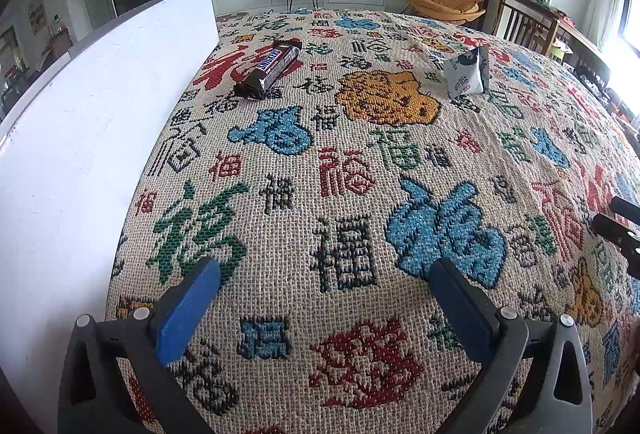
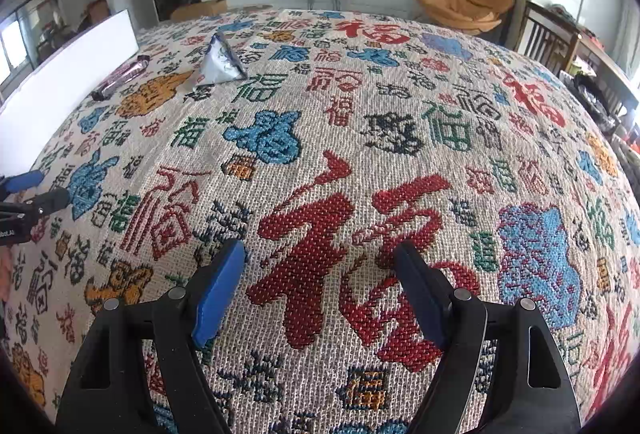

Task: Organize snacks
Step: 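Move the right tool toward the silver foil bag, then grasp the Snickers bar with the left tool while the right tool nears the silver bag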

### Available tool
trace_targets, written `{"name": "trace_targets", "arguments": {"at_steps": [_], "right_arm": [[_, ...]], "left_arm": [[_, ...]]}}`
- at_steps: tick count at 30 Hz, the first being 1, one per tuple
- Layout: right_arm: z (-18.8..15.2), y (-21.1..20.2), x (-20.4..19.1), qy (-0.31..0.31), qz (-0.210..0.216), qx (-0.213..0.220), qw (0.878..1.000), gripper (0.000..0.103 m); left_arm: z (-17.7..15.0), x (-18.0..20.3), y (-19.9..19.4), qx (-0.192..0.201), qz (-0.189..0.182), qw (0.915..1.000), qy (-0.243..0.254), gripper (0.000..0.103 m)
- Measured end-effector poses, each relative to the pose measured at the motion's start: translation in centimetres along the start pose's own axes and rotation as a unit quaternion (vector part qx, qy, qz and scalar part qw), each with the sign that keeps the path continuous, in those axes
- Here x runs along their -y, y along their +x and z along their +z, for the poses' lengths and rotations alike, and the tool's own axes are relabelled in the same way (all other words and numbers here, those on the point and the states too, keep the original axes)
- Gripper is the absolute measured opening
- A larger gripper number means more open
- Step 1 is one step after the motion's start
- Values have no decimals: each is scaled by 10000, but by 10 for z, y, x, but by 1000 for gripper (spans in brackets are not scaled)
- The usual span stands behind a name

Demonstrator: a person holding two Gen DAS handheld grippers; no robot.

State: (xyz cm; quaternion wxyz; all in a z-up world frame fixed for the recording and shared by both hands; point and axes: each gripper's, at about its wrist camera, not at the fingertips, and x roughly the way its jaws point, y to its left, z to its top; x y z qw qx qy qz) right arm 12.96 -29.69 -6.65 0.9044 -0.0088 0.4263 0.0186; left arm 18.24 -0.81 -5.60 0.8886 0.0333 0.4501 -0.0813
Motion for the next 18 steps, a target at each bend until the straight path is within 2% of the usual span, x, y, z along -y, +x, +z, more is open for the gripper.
{"name": "trace_targets", "arguments": {"at_steps": [3,5,10,12,15,16,17,18], "right_arm": [[0,0,0,7,5,3,10000,80],[0,0,0,10,13,3,10000,80],[0,0,0,5,10,2,10000,80],[-1,0,0,7,12,3,10000,80],[-1,-1,1,15,24,5,10000,80],[0,0,1,21,31,7,10000,80],[0,0,1,29,40,9,10000,80],[-1,0,2,37,49,11,10000,80]], "left_arm": [[6,-1,3,-64,-131,9999,86,103],[23,-6,8,-231,-340,9990,145,103],[104,-24,18,-3,-117,9999,-39,102],[134,-30,40,-175,61,9997,-145,101],[160,-38,73,-390,197,9986,-291,86],[166,-40,83,-486,254,9980,-318,75],[167,-42,91,-564,312,9973,-351,59],[167,-43,99,-657,323,9966,-384,48]]}}
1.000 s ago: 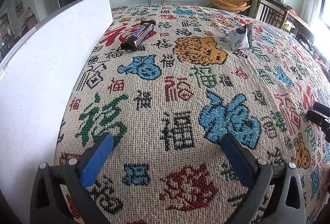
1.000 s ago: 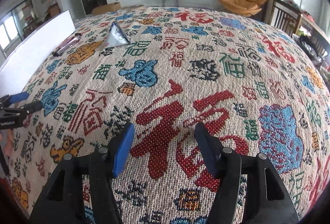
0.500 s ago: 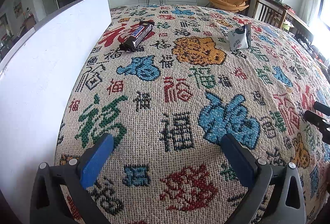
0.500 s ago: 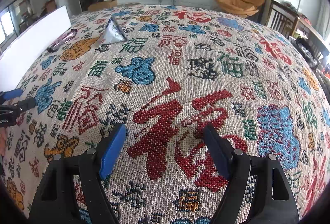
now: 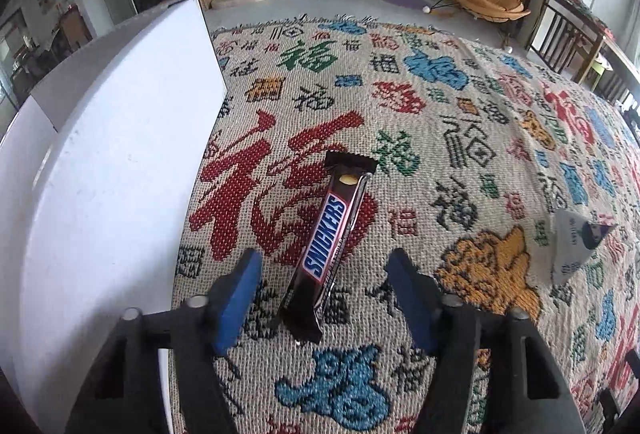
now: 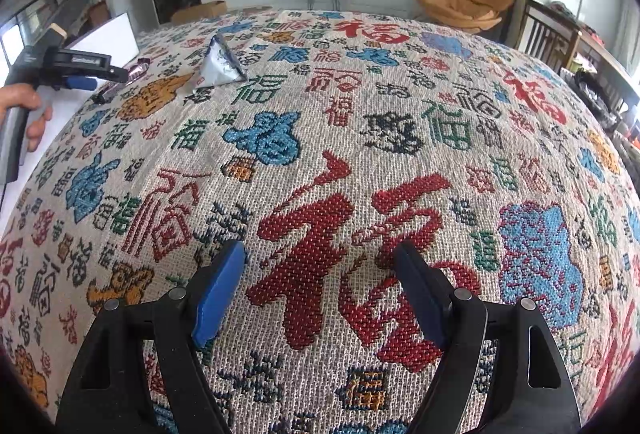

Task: Organize snacks
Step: 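Grasp the Snickers bar with the left tool while the right tool nears the silver bag, then close the right tool on the silver foil bag while the left tool holds the Snickers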

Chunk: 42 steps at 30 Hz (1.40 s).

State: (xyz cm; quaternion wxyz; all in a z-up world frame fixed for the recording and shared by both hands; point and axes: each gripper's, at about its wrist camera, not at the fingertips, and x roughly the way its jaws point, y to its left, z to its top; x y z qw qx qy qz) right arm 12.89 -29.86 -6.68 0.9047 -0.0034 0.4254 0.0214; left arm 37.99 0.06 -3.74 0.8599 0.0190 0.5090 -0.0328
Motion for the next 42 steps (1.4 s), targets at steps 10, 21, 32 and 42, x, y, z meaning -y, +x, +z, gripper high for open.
{"name": "trace_targets", "arguments": {"at_steps": [10,21,32,42], "right_arm": [[0,0,0,20,24,5,10000,80],[-1,0,0,10,3,2,10000,80],[-1,0,0,6,3,1,10000,80],[-1,-1,0,8,7,0,10000,80]], "left_arm": [[-74,10,-56,315,-522,9981,-91,17],[-186,50,-97,547,-814,9932,633,70],[-179,42,-75,662,-441,9953,556,103],[-180,42,-75,662,-443,9953,555,103]]}}
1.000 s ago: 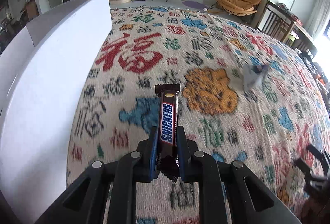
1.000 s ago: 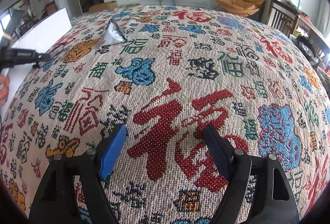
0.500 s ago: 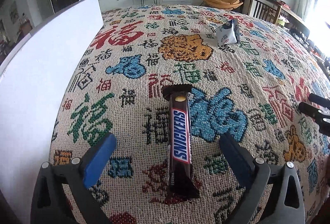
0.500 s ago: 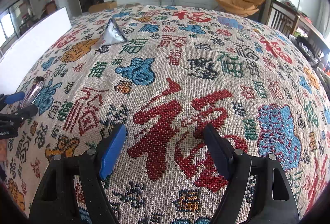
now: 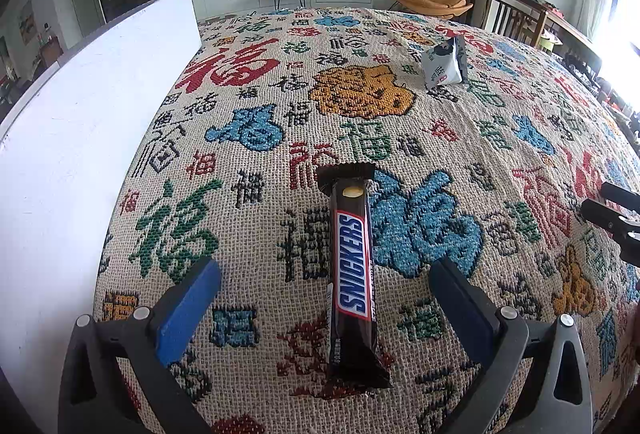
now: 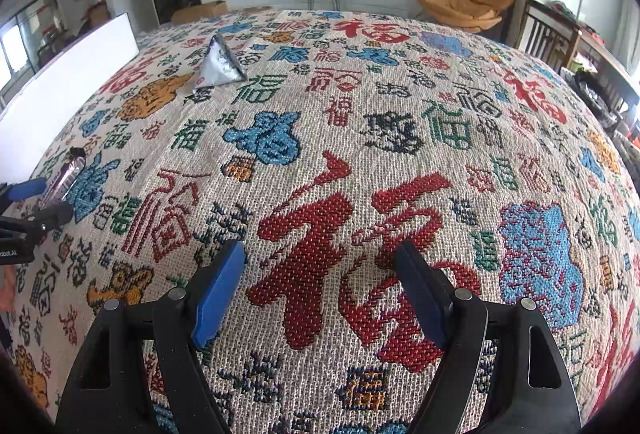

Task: Organize snacks
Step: 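Close the right tool on the silver foil bag while the left tool holds the Snickers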

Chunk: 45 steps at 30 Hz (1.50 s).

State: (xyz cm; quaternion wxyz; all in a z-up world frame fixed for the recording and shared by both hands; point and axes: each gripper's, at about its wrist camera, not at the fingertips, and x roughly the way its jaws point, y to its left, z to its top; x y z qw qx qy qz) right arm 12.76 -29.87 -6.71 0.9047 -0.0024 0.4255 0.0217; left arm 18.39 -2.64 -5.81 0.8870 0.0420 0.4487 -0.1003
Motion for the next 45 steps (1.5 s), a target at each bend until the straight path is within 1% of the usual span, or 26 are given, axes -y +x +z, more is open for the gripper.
{"name": "trace_targets", "arguments": {"at_steps": [9,12,14,17,19,21,23,24,26,27,28,29,30,32,34,37,38,40,41,42,43,44,45], "right_arm": [[0,1,-1,-5,-6,-22,10000,82],[8,5,-5,-28,17,-177,9998,83],[25,12,-16,-242,255,-224,9991,82],[67,20,-43,-601,549,113,9966,82],[97,36,-60,-708,715,212,9947,82],[122,59,-73,-660,682,162,9953,82],[142,87,-80,-408,679,-46,9968,82],[147,98,-83,-304,676,-104,9972,82],[154,115,-90,-220,628,-206,9976,77],[155,120,-91,-192,559,-279,9979,67],[155,122,-93,-198,308,-273,9990,51],[155,118,-92,-190,304,-220,9991,48],[154,116,-89,-113,461,-245,9986,47],[150,105,-84,-108,556,-183,9982,40],[144,90,-77,-154,626,-110,9979,40],[128,54,-64,-122,950,-20,9954,40],[119,41,-59,-130,1046,-10,9944,40],[98,13,-48,-186,1205,-7,9925,40],[88,1,-45,-218,1259,-9,9918,40],[75,-11,-39,-245,1290,-12,9913,40],[63,-20,-33,-248,1316,-16,9910,40],[53,-26,-29,-213,1349,-21,9906,40],[44,-30,-24,-138,1379,-37,9903,40]], "left_arm": [[0,0,0,0,-1,10000,-3,103],[0,0,0,0,2,10000,0,103],[0,0,0,0,2,10000,-1,103],[0,0,0,0,1,10000,-1,103],[0,0,0,0,1,10000,-1,103],[0,0,0,0,0,10000,-2,103],[0,0,0,0,0,10000,-2,103],[0,0,0,0,0,10000,-2,103],[0,-1,0,0,-2,10000,-4,103],[0,0,0,0,0,10000,-2,103],[0,0,0,0,0,10000,-2,103],[0,0,1,1,0,10000,-2,103],[0,0,0,1,1,10000,-1,103],[0,0,1,0,0,10000,-1,103],[0,0,1,1,-3,10000,-2,103],[1,-1,0,-4,-76,10000,34,103],[1,-2,0,-59,-176,9997,148,103],[4,-7,-3,-338,-571,9972,354,103],[4,-13,-7,-411,-789,9957,259,103],[5,-21,-11,-453,-1033,9936,24,103],[7,-28,-14,-466,-1181,9917,-225,102],[8,-33,-17,-447,-1216,9904,-472,101],[9,-33,-19,-416,-1182,9903,-602,100]]}}
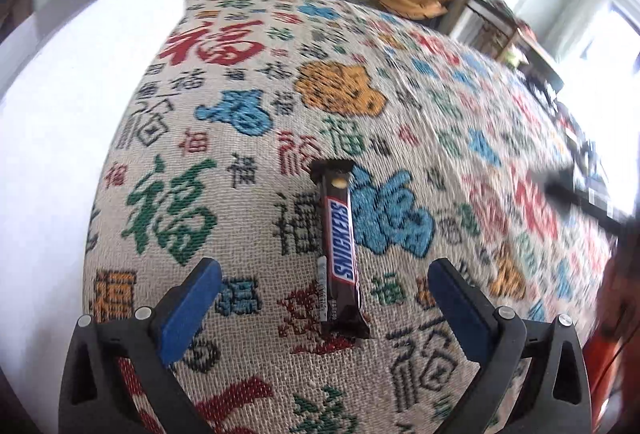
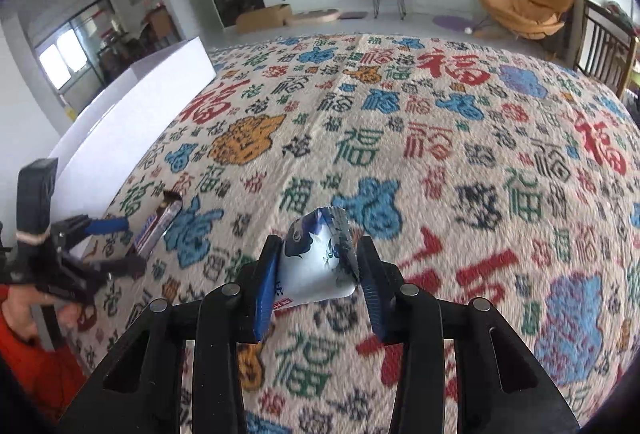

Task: Organize snacks
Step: 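Close the right tool on the silver foil bag while the left tool holds the Snickers, then carry the Snickers and silver bag into the white box and open both tools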

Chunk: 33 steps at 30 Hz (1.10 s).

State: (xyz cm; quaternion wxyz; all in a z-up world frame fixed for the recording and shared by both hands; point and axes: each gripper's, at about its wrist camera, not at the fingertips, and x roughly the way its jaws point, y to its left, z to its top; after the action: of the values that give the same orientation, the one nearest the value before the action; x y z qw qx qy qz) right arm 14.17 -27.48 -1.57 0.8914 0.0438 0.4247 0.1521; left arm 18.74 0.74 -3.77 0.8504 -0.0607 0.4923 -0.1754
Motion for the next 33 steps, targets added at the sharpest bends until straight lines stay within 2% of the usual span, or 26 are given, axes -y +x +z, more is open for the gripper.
{"name": "trace_targets", "arguments": {"at_steps": [1,3,4,5,6,7,8,10,13,16,20,24,26,29,33], "right_arm": [[-11,-5,4,121,45,-17,9999,40],[-24,-9,11,323,118,-18,9994,40],[-28,-10,13,388,136,-3,9992,40],[-31,-12,13,450,168,16,9988,40],[-34,-14,12,506,209,41,9985,40],[-35,-16,10,532,235,61,9983,40],[-35,-18,7,538,256,79,9982,40],[-34,-24,1,483,265,108,9984,40],[-26,-36,-13,306,313,168,9989,40],[-8,-44,-33,163,521,241,9982,40],[38,-49,-88,-51,1102,406,9931,40],[83,-47,-174,-392,1874,433,9805,40],[101,-40,-222,-565,2250,314,9722,40],[116,-21,-293,-826,2616,37,9616,41],[119,11,-365,-1285,2542,-239,9583,42]], "left_arm": [[1,3,1,1,64,10000,-27,97],[2,16,11,-207,349,9990,211,79],[1,24,17,-282,608,9971,374,64],[1,33,18,-194,927,9938,590,51],[-1,39,20,-192,1047,9915,744,41],[-1,44,20,-127,1081,9905,834,18],[-1,44,18,-130,998,9920,767,17],[2,37,9,-108,569,9976,391,16],[8,24,-25,134,135,9998,-76,16],[20,7,-76,460,-393,9968,-516,16],[37,-20,-161,1039,-534,9908,-688,17],[50,-69,-237,1510,-202,9844,-882,17],[53,-101,-257,1612,209,9817,-988,17],[55,-153,-262,1488,848,9777,-1216,17],[44,-198,-236,1124,1507,9741,-1255,17]]}}
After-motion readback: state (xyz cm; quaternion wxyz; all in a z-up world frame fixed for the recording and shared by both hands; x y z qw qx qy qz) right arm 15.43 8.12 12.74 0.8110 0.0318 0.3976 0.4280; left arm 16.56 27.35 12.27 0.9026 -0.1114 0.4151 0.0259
